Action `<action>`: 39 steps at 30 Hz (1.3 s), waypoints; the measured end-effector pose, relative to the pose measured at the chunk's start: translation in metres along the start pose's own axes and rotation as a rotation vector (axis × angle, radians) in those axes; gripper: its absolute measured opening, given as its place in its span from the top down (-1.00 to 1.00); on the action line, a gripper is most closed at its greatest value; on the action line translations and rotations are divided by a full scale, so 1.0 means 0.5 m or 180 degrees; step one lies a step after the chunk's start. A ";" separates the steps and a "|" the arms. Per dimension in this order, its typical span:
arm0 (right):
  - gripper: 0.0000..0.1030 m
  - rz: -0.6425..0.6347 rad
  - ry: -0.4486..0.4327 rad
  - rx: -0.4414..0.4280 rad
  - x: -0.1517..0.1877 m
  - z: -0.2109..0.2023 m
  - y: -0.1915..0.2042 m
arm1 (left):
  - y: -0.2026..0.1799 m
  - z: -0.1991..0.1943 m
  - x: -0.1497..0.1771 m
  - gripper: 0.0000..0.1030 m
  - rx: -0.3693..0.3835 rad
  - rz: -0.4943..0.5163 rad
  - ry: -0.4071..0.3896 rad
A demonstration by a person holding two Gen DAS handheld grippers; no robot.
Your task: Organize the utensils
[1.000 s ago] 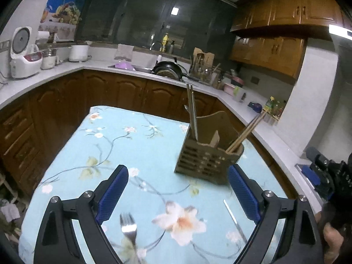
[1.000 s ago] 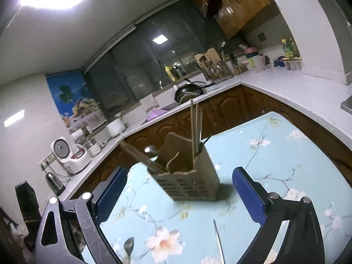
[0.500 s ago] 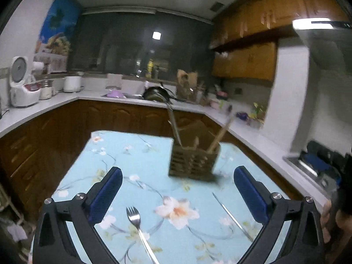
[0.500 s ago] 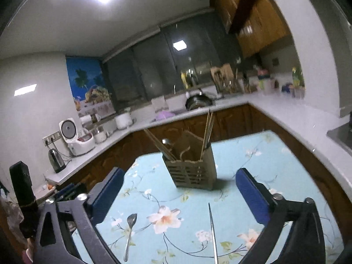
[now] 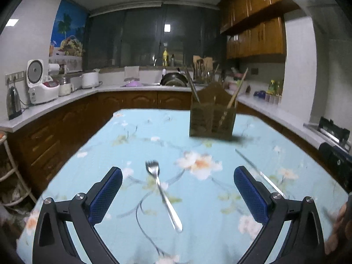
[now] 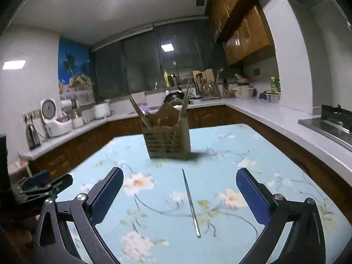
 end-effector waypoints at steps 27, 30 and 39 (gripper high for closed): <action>-1.00 0.0002 -0.0064 0.0118 0.047 -0.025 -0.049 | -0.013 -0.006 0.018 -0.99 -0.0150 0.0201 -0.0061; -1.00 0.0020 -0.0080 0.0108 0.041 -0.029 -0.049 | -0.012 -0.005 0.019 -0.99 -0.0156 0.0224 -0.0049; -1.00 0.0036 -0.0125 0.0082 0.030 -0.036 -0.049 | -0.012 -0.002 0.019 -0.99 -0.0166 0.0216 -0.0032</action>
Point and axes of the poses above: each gripper's, at about its wrist camera, not at the fingertips, and z roughly the way its jaws point, y to its left, x to its underside, the point moved 9 cm from there along z, roughly the way its jaws point, and after that the axes turned 8 degrees about x, right-handed, at the moved point
